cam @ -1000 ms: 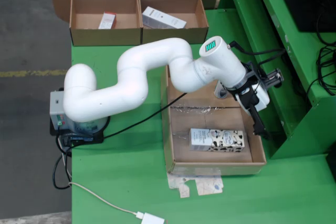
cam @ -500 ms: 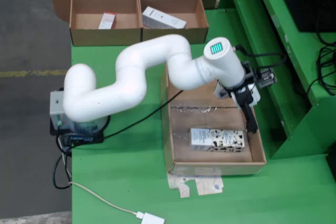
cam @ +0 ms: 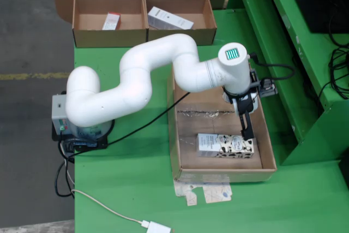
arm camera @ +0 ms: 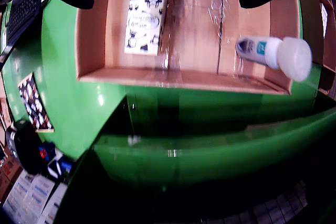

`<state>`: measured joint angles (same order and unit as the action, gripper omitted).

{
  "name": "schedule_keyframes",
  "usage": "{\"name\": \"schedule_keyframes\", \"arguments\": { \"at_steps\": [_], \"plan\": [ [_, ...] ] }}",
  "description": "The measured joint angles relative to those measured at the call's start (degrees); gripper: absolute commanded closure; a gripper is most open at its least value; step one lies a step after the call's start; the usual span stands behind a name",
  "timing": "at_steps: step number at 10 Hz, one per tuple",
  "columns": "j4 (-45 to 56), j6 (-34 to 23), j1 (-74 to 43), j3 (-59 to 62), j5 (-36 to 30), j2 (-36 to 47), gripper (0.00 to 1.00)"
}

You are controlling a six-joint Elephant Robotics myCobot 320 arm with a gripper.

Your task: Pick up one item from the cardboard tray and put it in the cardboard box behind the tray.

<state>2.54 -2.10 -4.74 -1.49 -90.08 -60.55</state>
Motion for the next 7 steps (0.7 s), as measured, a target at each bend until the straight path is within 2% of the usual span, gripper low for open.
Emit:
{"name": "schedule_keyframes", "arguments": {
  "at_steps": [4, 7],
  "plan": [
    [1.6, 0.4, 0.0, 0.0, 0.0, -0.3, 0.0],
    [1.1, 0.4, -0.6, 0.0, -0.5, -4.1, 0.0]
  ]
}}
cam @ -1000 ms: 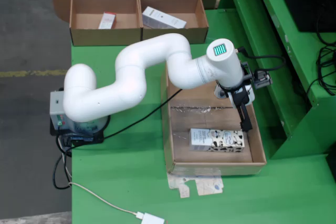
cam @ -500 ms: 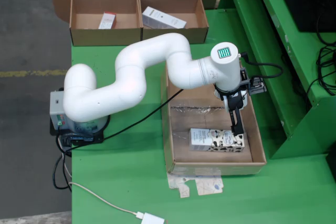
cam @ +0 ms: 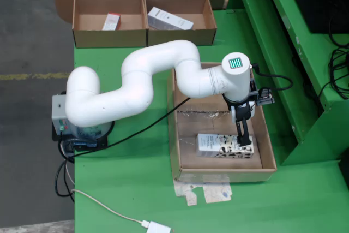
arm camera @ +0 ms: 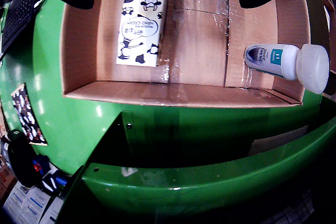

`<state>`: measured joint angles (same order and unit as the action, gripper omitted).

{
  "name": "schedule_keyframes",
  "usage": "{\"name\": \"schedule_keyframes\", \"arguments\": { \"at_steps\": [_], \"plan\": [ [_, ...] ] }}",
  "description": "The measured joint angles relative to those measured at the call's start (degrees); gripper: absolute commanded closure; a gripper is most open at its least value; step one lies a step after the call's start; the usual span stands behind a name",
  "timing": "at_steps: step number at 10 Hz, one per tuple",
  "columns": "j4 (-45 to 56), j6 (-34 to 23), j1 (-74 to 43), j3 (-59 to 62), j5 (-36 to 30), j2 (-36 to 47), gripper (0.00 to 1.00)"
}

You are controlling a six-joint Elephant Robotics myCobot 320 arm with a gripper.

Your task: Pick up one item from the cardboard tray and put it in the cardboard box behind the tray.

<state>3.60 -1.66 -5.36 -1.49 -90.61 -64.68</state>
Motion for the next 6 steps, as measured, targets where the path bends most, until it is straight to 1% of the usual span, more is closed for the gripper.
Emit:
{"name": "schedule_keyframes", "arguments": {
  "at_steps": [2, 4, 5, 6],
  "plan": [
    [-1.1, -0.3, -0.6, -0.1, -0.7, -2.3, 0.0],
    [-5.6, -0.4, -0.5, 0.0, -0.6, -5.5, 0.0],
    [-6.2, -0.4, -0.4, 0.0, -0.4, -5.8, 0.0],
    [-8.6, -0.4, -0.4, 0.1, 1.0, -7.8, 0.0]
  ]
}}
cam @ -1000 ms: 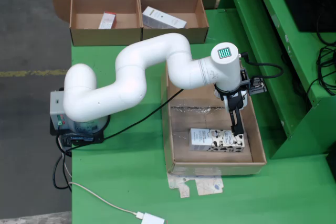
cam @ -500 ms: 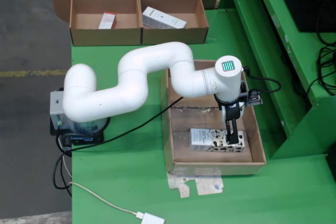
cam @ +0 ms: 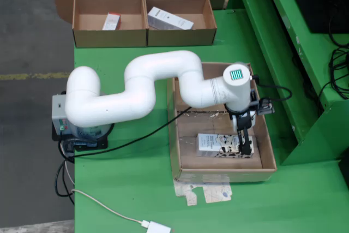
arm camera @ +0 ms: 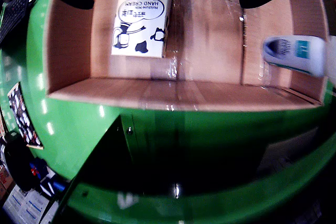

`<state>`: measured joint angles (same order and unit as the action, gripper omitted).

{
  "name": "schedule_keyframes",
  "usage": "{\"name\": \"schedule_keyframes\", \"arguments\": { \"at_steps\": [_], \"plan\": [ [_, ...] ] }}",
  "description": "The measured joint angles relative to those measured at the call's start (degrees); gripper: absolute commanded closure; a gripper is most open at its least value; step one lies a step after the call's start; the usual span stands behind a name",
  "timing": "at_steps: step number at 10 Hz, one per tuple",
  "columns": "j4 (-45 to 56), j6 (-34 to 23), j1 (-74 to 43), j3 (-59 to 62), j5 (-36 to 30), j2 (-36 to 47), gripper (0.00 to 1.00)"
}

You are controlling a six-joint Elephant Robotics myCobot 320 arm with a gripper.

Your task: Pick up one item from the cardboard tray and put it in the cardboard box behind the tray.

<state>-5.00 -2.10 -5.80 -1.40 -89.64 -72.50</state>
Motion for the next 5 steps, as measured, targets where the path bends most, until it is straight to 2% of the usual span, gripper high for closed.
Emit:
{"name": "schedule_keyframes", "arguments": {
  "at_steps": [2, 4, 5],
  "plan": [
    [-5.5, 0.0, 0.2, -0.1, 1.3, -2.8, 0.0],
    [-7.0, 0.0, 0.2, -0.1, 1.4, -3.6, 0.0],
    [-9.4, 0.0, 0.7, -0.1, 3.9, -5.6, 0.0]
  ]
}}
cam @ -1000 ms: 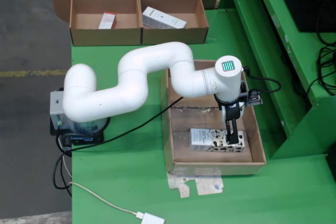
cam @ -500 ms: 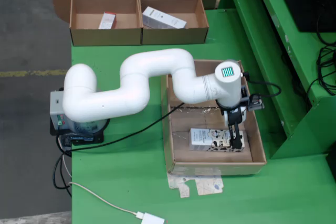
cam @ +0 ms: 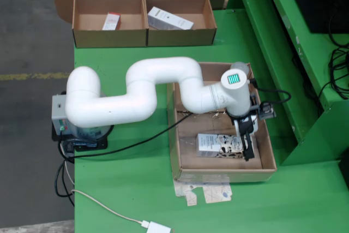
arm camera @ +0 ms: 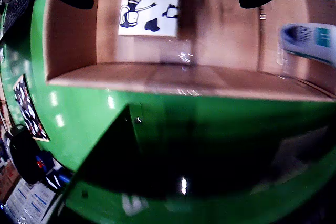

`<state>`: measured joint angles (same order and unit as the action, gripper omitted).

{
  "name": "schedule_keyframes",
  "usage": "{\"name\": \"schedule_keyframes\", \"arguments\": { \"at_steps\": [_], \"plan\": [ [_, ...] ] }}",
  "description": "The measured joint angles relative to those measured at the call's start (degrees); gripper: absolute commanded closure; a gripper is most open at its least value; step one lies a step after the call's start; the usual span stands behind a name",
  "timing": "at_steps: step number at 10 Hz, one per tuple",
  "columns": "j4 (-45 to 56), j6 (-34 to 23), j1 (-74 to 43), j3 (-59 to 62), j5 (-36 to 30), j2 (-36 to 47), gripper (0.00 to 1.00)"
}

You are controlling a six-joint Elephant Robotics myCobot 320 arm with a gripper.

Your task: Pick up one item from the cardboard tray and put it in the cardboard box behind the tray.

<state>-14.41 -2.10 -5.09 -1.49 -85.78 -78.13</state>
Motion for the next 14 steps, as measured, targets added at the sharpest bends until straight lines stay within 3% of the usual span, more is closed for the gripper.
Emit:
{"name": "schedule_keyframes", "arguments": {
  "at_steps": [8, 14],
  "plan": [
    [-11.4, -1.1, 0.7, 0.0, 9.3, -6.5, 0.0],
    [-13.8, -2.0, 2.4, 0.0, 16.4, -8.4, 0.0]
  ]
}}
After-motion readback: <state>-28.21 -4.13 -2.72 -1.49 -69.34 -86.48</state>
